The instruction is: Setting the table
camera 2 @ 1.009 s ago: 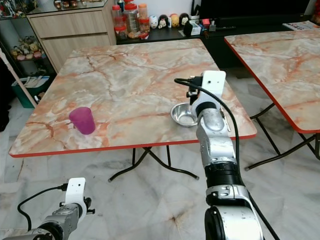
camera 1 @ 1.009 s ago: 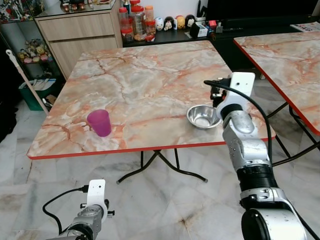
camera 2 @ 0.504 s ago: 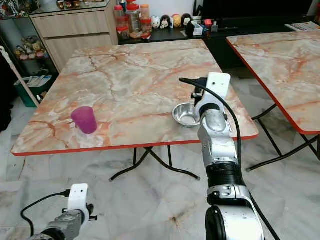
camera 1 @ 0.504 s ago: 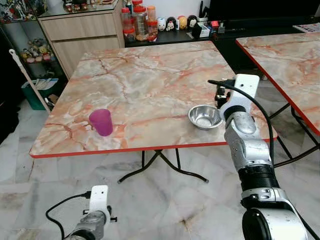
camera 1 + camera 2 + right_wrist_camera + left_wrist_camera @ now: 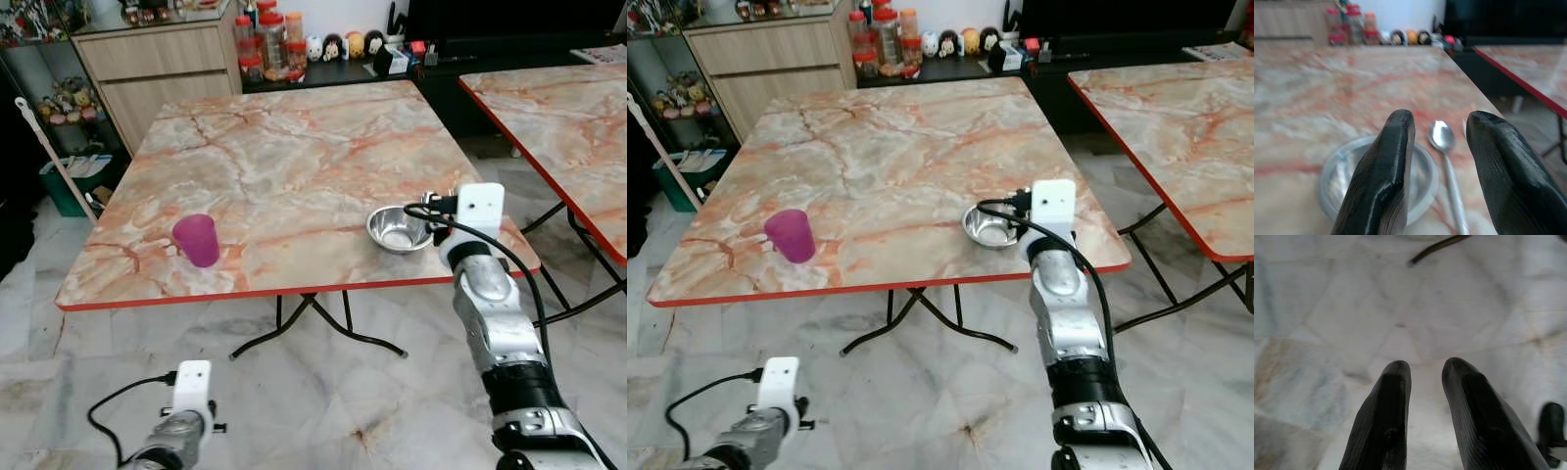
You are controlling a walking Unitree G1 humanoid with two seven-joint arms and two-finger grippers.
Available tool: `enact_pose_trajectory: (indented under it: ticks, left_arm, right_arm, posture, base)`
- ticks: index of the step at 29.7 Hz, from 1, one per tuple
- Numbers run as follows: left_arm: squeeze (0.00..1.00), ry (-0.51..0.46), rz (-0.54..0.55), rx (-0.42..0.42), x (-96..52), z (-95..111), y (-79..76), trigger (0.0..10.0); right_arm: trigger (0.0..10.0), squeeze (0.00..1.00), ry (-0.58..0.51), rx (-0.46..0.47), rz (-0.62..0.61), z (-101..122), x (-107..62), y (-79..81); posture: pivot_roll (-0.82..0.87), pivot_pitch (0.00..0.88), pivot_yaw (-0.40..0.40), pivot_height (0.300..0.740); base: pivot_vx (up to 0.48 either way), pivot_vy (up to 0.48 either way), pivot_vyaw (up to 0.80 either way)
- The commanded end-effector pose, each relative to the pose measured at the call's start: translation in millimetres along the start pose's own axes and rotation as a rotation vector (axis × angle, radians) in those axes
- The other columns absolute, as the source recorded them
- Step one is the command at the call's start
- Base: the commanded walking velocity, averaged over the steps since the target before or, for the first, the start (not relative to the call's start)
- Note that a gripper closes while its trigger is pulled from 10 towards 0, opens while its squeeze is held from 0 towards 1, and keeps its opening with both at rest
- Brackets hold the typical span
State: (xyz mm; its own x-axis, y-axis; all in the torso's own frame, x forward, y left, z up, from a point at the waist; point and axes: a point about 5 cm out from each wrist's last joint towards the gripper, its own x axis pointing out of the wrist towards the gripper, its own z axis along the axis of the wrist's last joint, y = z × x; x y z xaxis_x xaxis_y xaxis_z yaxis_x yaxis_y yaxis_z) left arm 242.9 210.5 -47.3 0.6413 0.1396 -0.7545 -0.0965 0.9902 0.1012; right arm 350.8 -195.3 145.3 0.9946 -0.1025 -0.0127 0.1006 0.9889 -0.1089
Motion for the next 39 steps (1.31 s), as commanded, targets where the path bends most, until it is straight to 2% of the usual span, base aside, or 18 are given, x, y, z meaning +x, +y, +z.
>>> enact_pose_trajectory:
  ticks: [1,7,9,10,14,16,19,22,25,28,33,39]
  left_arm:
    - [0.00,-0.002,-0.004,0.002,-0.2,-1,1.0,10.0]
    - [0.00,0.008,-0.003,0.003,-1.1,-8,1.5,10.0]
    - [0.00,0.014,0.000,0.002,-2.0,-14,5.6,10.0]
    - [0.00,0.020,0.006,0.002,-3.4,-20,13.0,10.0]
    - [0.00,0.028,0.018,0.000,-6.1,-28,26.8,10.0]
    - [0.00,0.028,0.018,0.000,-6.2,-29,27.3,10.0]
    - [0.00,0.038,0.025,0.001,-8.4,-36,35.3,10.0]
    - [0.00,0.046,0.020,-0.002,-8.8,-40,31.0,10.0]
    - [0.00,0.049,0.009,-0.001,-7.5,-40,19.5,10.0]
    - [0.00,0.047,-0.002,-0.003,-6.2,-37,8.2,10.0]
    - [0.00,0.046,-0.008,-0.001,-5.5,-35,1.7,10.0]
    - [0.00,0.049,0.002,-0.003,-5.6,-35,8.5,10.0]
  right_arm:
    - [10.0,0.00,0.005,0.005,-0.008,-2,-0.1,-2.9]
    - [10.0,0.00,0.000,0.017,-0.021,-4,-0.2,-3.8]
    - [10.0,0.00,0.005,0.026,-0.026,-6,-0.1,-4.3]
    - [10.0,0.00,0.007,0.028,-0.029,-8,-0.1,-5.1]
    - [10.0,0.00,0.010,0.024,-0.035,-10,0.3,-7.4]
    - [10.0,0.00,0.009,0.025,-0.035,-10,0.3,-7.5]
    - [10.0,0.00,0.063,0.020,-0.060,-23,0.5,-12.5]
    - [10.0,0.00,0.106,0.031,-0.038,-35,-0.4,-10.1]
    - [10.0,0.00,0.205,0.036,-0.050,-53,-3.3,-12.1]
    - [10.0,0.00,0.220,0.048,-0.065,-60,-5.4,-15.5]
    - [10.0,0.00,0.206,0.057,-0.056,-58,-3.7,-15.3]
    - [10.0,0.00,0.164,0.061,-0.044,-49,0.3,-13.2]
  posture:
    - [-0.09,0.000,0.080,0.736]
    - [-0.09,0.000,0.081,0.736]
    - [-0.08,0.000,0.082,0.736]
    - [-0.08,0.000,0.082,0.736]
    - [-0.08,0.000,0.084,0.736]
    - [-0.08,0.000,0.084,0.736]
    - [-0.09,0.000,0.086,0.736]
    - [-0.09,0.000,0.086,0.736]
    - [-0.08,0.000,0.082,0.736]
    - [-0.08,0.000,0.082,0.736]
    - [-0.08,0.000,0.082,0.736]
    - [-0.08,0.000,0.082,0.736]
  base:
    - [0.000,0.000,0.00]
    - [0.000,0.000,0.00]
    - [0.240,0.000,0.00]
    - [0.247,0.000,0.00]
    - [0.247,0.000,0.00]
    - [0.247,0.000,0.00]
    - [0.247,0.000,0.00]
    - [0.247,0.000,0.00]
    - [0.249,0.000,0.00]
    - [0.249,0.000,0.00]
    - [0.251,0.000,0.00]
    - [0.250,0.000,0.00]
